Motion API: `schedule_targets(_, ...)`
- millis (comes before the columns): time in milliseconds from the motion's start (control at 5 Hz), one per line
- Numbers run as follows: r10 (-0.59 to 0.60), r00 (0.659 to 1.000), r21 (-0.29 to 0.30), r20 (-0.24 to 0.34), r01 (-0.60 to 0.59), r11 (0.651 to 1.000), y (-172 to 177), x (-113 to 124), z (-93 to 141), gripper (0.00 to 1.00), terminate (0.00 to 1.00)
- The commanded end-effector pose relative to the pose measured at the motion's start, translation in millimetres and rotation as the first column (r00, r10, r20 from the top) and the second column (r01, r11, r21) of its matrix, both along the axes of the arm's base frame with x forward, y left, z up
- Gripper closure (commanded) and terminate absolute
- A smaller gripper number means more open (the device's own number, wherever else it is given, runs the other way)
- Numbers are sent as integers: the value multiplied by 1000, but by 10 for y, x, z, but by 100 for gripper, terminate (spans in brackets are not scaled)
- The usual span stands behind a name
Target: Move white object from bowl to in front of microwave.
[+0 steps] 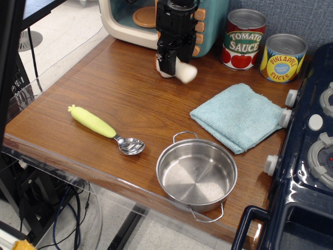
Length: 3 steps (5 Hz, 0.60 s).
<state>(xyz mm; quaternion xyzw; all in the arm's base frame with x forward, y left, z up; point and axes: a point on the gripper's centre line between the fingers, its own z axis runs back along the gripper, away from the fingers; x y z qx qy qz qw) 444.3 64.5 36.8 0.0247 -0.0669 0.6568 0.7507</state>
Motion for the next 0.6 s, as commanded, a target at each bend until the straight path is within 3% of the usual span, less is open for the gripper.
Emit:
schedule_targets(0, -2, 997, 20, 72, 1, 1000, -36, -29, 226, 0, 0)
schedule_targets(400, -6, 990, 15, 139, 4, 1000, -148, -254, 592, 0, 0)
